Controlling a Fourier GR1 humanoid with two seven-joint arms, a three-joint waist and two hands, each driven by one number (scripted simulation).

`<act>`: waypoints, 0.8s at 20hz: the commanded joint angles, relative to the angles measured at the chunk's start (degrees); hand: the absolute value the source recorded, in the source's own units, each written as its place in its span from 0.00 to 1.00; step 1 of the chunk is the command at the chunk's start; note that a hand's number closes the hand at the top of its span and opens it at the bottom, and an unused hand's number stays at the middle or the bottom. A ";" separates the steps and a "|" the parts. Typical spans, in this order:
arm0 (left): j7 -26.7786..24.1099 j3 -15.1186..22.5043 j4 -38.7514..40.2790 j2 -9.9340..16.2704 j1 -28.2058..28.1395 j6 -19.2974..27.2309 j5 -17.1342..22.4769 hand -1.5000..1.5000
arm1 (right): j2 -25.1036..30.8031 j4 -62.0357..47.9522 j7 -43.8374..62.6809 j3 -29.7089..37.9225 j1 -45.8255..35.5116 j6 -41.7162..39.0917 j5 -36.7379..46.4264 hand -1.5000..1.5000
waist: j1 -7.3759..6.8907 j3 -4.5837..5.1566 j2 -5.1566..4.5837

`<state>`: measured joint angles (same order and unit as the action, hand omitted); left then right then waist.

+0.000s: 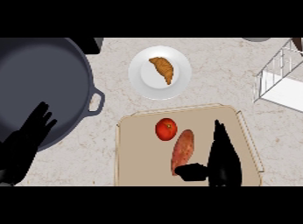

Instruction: Pick the sweet potato from the tray and place it in the tiered shelf

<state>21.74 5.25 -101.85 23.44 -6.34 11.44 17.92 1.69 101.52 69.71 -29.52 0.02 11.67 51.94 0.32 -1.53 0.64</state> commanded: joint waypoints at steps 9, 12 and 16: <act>-3.38 0.55 11.87 -3.58 0.53 -1.88 -0.86 0.50 | -1.66 -8.40 9.20 1.14 -3.51 2.81 3.76 0.00 | 0.72 1.75 -1.35; -1.93 -0.09 10.12 -2.54 0.32 -3.81 0.64 0.50 | -1.67 -11.12 6.78 2.36 -4.27 4.85 2.89 0.00 | 0.15 1.65 -1.19; -1.92 0.48 9.66 -3.82 -0.56 -2.89 -0.47 0.50 | -1.68 -11.46 5.95 3.49 -4.68 3.72 3.11 0.00 | 0.27 1.65 -1.03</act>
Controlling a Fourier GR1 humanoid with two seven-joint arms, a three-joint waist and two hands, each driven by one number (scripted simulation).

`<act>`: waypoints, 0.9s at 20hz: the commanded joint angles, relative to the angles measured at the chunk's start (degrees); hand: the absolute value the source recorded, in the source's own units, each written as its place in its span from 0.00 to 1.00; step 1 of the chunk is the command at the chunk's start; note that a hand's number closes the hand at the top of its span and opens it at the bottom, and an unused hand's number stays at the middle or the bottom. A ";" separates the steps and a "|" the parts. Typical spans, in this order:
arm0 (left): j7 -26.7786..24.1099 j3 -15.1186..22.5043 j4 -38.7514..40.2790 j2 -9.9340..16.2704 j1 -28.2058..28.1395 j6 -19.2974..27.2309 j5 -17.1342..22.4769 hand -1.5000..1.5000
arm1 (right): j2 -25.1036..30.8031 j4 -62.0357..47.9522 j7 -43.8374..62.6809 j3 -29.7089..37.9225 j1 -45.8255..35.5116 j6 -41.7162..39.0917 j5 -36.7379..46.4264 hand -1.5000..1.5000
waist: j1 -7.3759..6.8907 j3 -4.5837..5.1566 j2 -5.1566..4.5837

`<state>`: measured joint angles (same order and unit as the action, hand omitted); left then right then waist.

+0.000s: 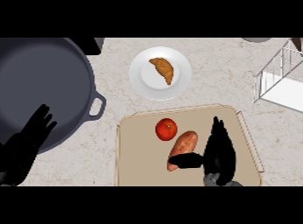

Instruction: Pick the sweet potato from the tray and place it in the tiered shelf

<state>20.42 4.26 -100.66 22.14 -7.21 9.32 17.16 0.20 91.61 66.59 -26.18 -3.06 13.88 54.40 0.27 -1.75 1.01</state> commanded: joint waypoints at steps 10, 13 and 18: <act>0.35 0.52 11.16 -2.94 3.52 -1.59 -0.60 0.50 | -0.16 -9.24 2.69 -6.51 -4.77 1.31 -7.96 1.00 | -0.23 1.81 -1.66; -0.29 0.86 10.72 -4.02 3.33 -1.31 -1.23 0.50 | -0.13 -11.46 0.52 -6.52 -6.65 5.25 -9.43 1.00 | -0.48 1.76 -1.67; 1.12 1.78 10.28 -5.55 3.30 -0.01 -2.78 0.50 | 2.62 -4.62 -7.24 -4.38 -6.48 -2.14 -10.64 1.00 | 0.69 1.78 -1.28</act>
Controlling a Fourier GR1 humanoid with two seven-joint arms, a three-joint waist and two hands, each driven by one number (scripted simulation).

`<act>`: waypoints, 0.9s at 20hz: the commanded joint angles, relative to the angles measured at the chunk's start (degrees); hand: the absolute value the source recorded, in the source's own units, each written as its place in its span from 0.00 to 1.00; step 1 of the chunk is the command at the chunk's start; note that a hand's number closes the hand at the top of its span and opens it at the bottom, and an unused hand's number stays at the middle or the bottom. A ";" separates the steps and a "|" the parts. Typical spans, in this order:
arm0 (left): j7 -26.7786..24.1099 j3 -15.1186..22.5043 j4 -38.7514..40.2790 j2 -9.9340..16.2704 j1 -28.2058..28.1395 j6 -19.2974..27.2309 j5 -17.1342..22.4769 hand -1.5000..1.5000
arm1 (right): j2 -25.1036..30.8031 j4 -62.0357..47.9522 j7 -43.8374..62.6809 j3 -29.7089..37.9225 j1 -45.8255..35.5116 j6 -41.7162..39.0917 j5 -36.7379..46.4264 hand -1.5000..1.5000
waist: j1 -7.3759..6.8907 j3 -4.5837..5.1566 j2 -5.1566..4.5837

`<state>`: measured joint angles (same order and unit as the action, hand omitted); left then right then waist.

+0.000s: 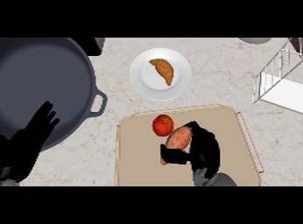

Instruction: Pick the sweet potato from the tray and place it in the tiered shelf

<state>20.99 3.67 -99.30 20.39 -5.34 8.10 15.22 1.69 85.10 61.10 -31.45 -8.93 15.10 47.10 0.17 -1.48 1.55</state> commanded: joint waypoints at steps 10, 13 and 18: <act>0.89 -0.24 6.83 -2.85 -0.12 0.87 -0.83 0.50 | 22.31 19.50 -21.34 12.28 -0.10 -13.34 -16.83 1.00 | 2.65 1.57 -1.38; -0.18 -1.11 7.55 -3.38 -1.92 0.67 -0.45 0.50 | 24.63 26.16 -19.77 15.31 -0.25 -11.70 -14.79 1.00 | 3.16 1.65 -1.22; -0.93 -0.93 7.75 -4.16 -2.39 0.55 -1.05 0.50 | 28.83 35.87 -11.07 23.09 -4.58 -15.07 -14.76 1.00 | 3.20 1.73 -1.25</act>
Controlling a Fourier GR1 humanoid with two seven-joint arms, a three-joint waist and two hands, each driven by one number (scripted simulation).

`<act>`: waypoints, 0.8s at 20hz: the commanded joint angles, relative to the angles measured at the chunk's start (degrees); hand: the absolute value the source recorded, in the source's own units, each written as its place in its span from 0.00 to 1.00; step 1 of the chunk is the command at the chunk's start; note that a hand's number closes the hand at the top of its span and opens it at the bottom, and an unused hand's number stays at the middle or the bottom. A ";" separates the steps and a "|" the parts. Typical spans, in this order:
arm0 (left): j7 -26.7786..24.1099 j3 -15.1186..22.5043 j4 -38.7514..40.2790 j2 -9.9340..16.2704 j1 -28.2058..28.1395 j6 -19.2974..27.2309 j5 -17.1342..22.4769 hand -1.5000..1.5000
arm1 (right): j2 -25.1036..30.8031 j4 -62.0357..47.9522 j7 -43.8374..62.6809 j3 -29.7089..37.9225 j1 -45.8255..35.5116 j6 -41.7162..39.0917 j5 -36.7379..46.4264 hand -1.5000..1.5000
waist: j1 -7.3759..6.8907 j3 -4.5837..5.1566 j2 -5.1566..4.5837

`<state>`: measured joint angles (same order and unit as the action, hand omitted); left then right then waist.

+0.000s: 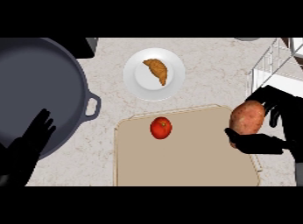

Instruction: Pick the sweet potato from the tray and place it in the tiered shelf

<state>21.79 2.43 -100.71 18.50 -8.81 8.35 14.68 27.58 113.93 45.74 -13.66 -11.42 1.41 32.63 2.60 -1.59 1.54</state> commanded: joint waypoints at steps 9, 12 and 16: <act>-1.91 -0.39 15.02 -2.44 6.65 -0.54 -1.80 0.50 | 13.84 13.58 15.74 24.82 -10.52 -14.03 -13.54 1.00 | 0.10 1.73 -1.48; -7.39 -0.58 21.01 -3.56 7.02 -3.65 -1.63 0.50 | 15.41 7.60 18.35 27.79 -18.21 -14.51 -15.89 1.00 | -1.98 1.76 -1.64; -5.19 -1.39 18.30 -2.41 5.55 -4.33 -0.87 0.50 | 23.35 -0.26 16.00 37.51 -21.39 -19.08 -24.49 1.00 | -2.11 1.69 -1.42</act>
<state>17.37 0.92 -86.00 16.76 -2.68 4.78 14.06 44.93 119.81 58.56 16.35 -27.83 -11.73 14.29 0.85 -0.37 0.50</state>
